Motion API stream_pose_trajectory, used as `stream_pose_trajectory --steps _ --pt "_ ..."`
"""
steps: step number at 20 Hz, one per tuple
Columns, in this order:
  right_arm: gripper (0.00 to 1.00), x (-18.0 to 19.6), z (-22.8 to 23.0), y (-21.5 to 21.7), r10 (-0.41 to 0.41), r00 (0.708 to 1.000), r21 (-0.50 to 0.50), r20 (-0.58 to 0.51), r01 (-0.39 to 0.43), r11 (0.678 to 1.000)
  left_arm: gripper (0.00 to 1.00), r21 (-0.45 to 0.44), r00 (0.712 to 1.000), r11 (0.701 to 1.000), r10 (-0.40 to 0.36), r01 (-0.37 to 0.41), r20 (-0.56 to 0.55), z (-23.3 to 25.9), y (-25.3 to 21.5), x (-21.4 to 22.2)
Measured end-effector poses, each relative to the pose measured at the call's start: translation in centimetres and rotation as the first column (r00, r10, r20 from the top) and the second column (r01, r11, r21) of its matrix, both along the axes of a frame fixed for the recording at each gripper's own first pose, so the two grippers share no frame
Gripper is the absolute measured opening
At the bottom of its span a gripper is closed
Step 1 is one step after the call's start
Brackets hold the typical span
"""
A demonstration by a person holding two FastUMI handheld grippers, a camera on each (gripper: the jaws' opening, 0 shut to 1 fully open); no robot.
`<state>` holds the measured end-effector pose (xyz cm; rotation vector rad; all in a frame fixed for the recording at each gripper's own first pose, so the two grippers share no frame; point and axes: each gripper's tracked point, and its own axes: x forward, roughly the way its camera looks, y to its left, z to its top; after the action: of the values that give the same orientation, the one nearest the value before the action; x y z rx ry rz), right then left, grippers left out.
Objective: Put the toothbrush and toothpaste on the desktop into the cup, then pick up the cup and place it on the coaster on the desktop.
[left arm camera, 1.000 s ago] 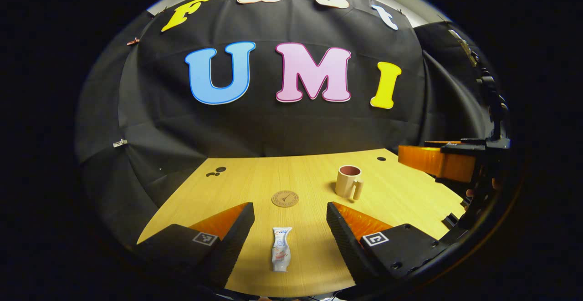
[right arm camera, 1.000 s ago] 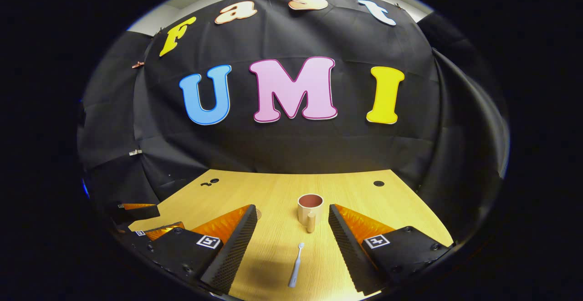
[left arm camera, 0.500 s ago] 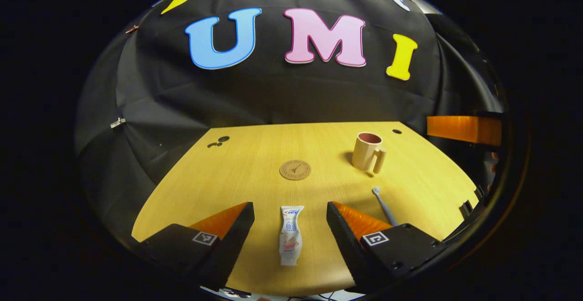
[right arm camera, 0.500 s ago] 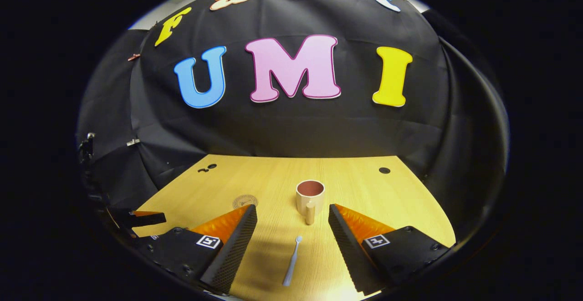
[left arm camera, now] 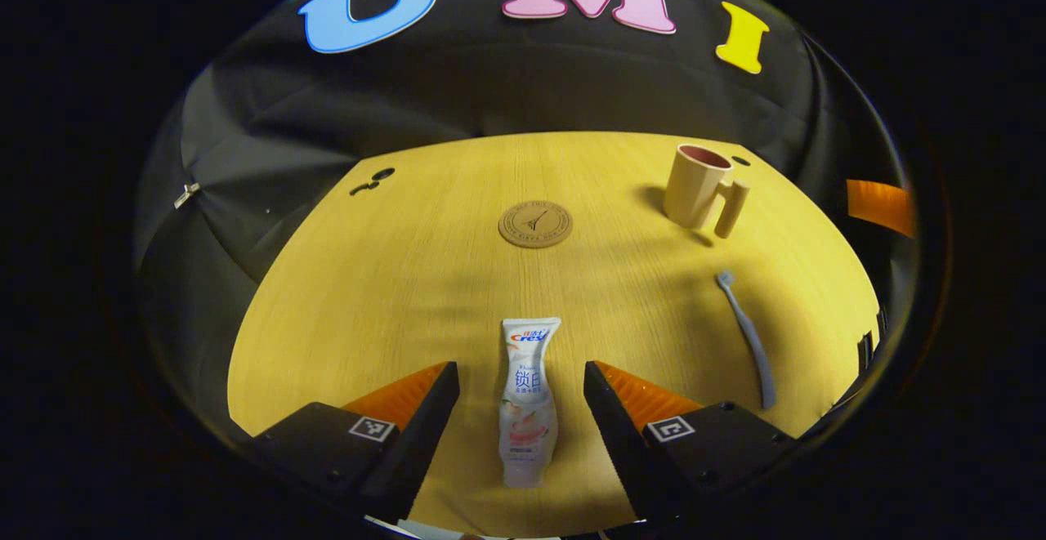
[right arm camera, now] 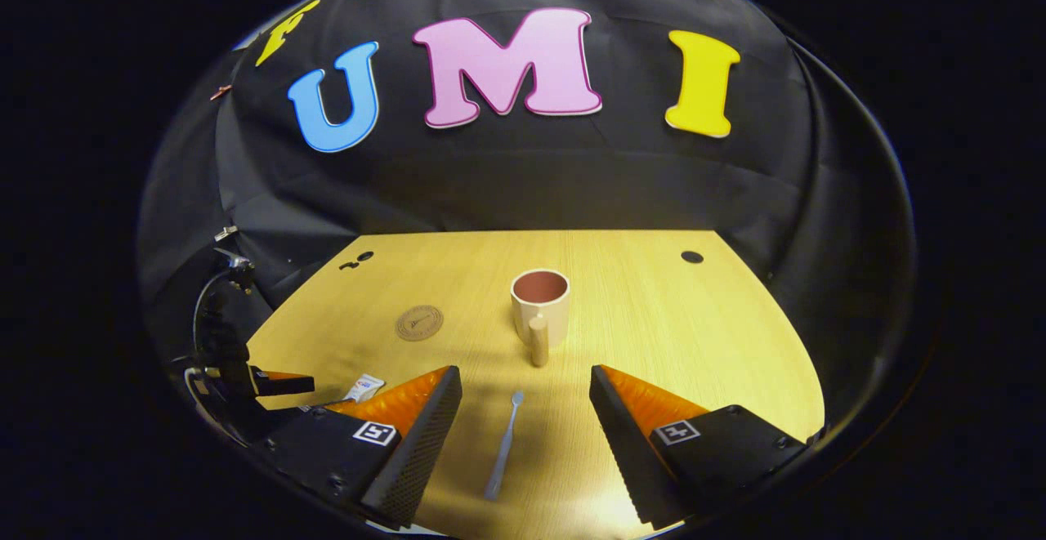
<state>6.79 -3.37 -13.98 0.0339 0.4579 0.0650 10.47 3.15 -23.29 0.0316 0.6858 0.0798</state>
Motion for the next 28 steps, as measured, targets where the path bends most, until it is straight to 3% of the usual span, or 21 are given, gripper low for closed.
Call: stream_pose_trajectory --steps 9,13,15,17,18,23,26,28 --pt "0.99 -0.5 -3.5 -0.8 0.010 0.994 0.043 -0.113 -0.006 0.999 0.81 0.012 0.983 1.000 -0.021 0.024 -0.184 -3.5 0.1 1.7" --pt "0.99 -1.0 -5.1 -0.6 0.020 0.987 0.071 -0.159 -0.009 0.997 0.77 -0.011 0.971 0.998 -0.066 0.065 -0.229 -3.8 -0.9 2.2" --pt "0.99 -1.3 -5.9 -0.3 0.025 0.982 0.088 -0.190 -0.008 0.996 0.67 -0.067 0.963 0.996 -0.071 0.056 -0.259 -4.0 -1.5 2.1" --pt "0.99 -1.6 -6.8 0.2 0.036 0.975 0.095 -0.221 -0.015 0.995 0.46 -0.082 0.959 0.996 -0.052 0.030 -0.278 -3.9 -1.2 2.2" --pt "0.99 -1.8 -7.3 0.6 0.046 0.971 0.091 -0.234 -0.025 0.995 0.42 -0.083 0.955 0.996 -0.051 0.028 -0.293 -4.0 -1.4 2.2" --pt "0.99 -3.1 -10.5 2.2 0.095 0.937 0.047 -0.335 -0.085 0.995 0.34 -0.084 0.951 0.995 -0.077 0.054 -0.298 -3.9 -1.4 2.3" --pt "0.99 -3.0 -12.1 2.0 0.072 0.920 0.025 -0.386 -0.068 0.997 0.29 -0.105 0.959 0.994 -0.064 0.036 -0.275 -3.8 -1.3 2.2" --pt "0.97 -2.6 -13.1 2.0 0.045 0.905 0.023 -0.423 -0.038 0.999 0.31 -0.122 0.963 0.992 -0.055 0.023 -0.262 -3.8 -1.3 2.1"
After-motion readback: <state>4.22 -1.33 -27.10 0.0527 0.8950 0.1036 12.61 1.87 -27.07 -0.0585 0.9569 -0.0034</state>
